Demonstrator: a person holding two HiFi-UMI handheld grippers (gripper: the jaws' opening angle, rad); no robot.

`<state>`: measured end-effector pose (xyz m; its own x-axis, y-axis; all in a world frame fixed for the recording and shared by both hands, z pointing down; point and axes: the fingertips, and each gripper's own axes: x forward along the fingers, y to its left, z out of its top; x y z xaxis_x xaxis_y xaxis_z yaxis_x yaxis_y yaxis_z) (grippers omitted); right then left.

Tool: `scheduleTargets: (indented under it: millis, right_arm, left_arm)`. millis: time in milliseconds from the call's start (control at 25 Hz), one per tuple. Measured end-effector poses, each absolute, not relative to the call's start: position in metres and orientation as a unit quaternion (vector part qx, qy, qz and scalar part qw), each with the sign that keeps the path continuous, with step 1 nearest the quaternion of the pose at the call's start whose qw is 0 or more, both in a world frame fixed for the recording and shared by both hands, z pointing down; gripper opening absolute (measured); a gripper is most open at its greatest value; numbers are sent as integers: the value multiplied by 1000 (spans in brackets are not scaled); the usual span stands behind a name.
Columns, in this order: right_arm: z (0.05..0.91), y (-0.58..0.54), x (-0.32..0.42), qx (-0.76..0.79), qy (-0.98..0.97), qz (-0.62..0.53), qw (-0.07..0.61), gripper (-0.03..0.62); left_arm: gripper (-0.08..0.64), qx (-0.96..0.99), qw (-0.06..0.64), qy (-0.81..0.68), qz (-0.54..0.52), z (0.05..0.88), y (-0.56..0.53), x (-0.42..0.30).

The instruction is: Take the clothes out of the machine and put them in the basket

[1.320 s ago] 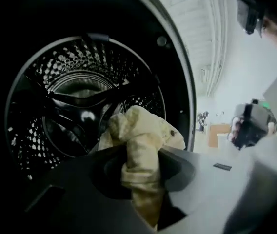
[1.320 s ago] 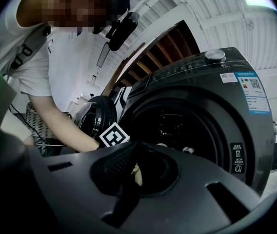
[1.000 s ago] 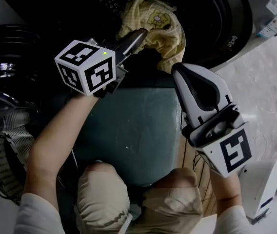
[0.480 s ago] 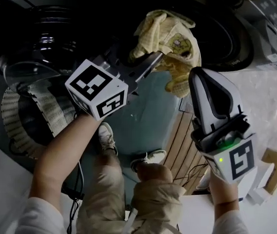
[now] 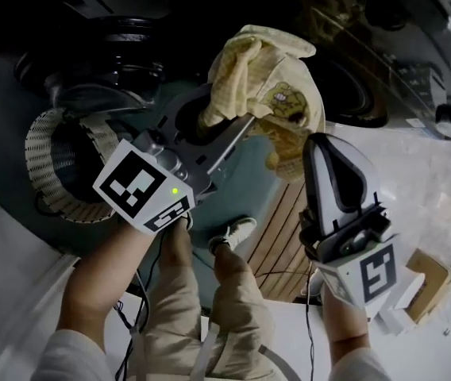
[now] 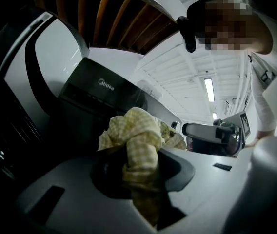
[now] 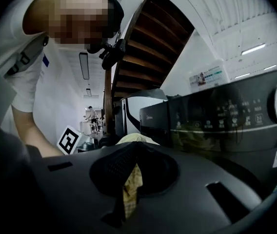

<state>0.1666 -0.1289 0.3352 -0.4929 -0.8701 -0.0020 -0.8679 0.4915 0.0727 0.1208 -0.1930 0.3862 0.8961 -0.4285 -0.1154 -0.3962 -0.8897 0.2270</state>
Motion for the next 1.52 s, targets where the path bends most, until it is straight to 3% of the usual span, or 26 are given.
scheduleTargets:
  millis: [240,400,720,1000,1240,1520]
  right_arm:
    - [285,-117,175,470,-882,-21,25,14]
    - [235,-118,156,416,-909,-18,23,14]
    - [144,-75,9,280,-959,5,47,14]
    - [71,-72,-140,171,-983,-45,58,14]
    - [47,-71,-220,124,-990,-46,52,14]
    - [79,-80,-301,22,-996,-38,74,14]
  left_arm:
    - [110,949,107,-285,-83,339,-173,102]
    - [110,917,105,-373,-93,298,-154,53]
    - [110,840,92,-519,-131,215,-81,-115]
    - [110,740,95,-638,-191,191,-20,-274]
    - [110,679,82,-697,-215,178,36,-351]
    - [110,605,94,-758,-225,199,49,-396]
